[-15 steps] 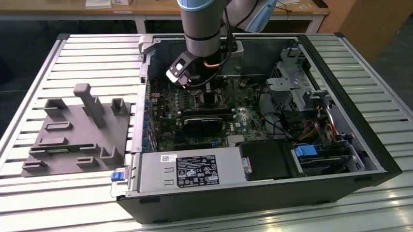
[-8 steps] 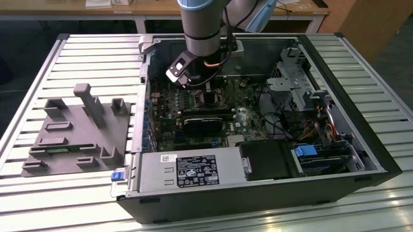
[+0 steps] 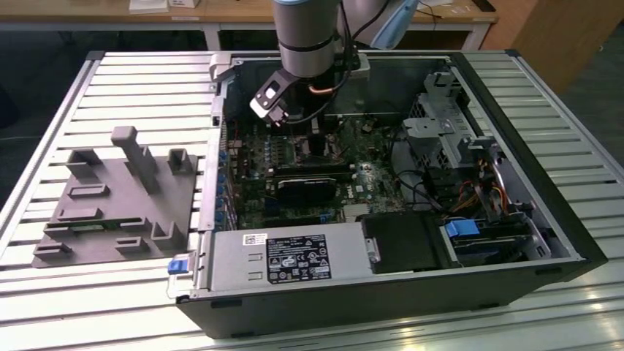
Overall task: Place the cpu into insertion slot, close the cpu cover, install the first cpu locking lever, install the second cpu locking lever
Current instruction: 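Place the cpu into insertion slot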
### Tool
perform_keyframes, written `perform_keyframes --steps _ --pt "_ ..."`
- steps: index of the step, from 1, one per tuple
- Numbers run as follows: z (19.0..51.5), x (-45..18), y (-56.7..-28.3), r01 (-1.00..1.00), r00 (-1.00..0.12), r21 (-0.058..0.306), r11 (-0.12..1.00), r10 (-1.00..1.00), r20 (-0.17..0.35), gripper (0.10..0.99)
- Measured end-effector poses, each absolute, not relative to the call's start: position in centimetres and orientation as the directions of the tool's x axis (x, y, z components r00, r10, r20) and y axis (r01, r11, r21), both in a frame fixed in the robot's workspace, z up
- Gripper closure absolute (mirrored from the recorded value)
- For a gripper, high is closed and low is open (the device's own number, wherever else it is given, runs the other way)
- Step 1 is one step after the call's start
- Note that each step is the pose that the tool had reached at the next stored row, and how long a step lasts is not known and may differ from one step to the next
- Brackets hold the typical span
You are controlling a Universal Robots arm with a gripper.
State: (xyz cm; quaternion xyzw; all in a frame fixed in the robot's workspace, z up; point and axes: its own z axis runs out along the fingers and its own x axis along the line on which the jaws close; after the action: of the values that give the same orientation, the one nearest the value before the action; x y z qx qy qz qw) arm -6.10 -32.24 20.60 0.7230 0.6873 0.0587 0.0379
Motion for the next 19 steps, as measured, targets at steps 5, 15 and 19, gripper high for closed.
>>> perform_keyframes --steps 5,15,19 --pt "20.61 -6.10 -32.25 0.989 0.048 0.136 -0.052 0.998 0.033 0.475" --pt "20.63 -6.10 -32.24 0.989 0.048 0.136 -0.052 0.998 0.033 0.733" --pt "20.64 -6.10 -32.24 0.989 0.048 0.136 -0.052 0.998 0.033 0.910"
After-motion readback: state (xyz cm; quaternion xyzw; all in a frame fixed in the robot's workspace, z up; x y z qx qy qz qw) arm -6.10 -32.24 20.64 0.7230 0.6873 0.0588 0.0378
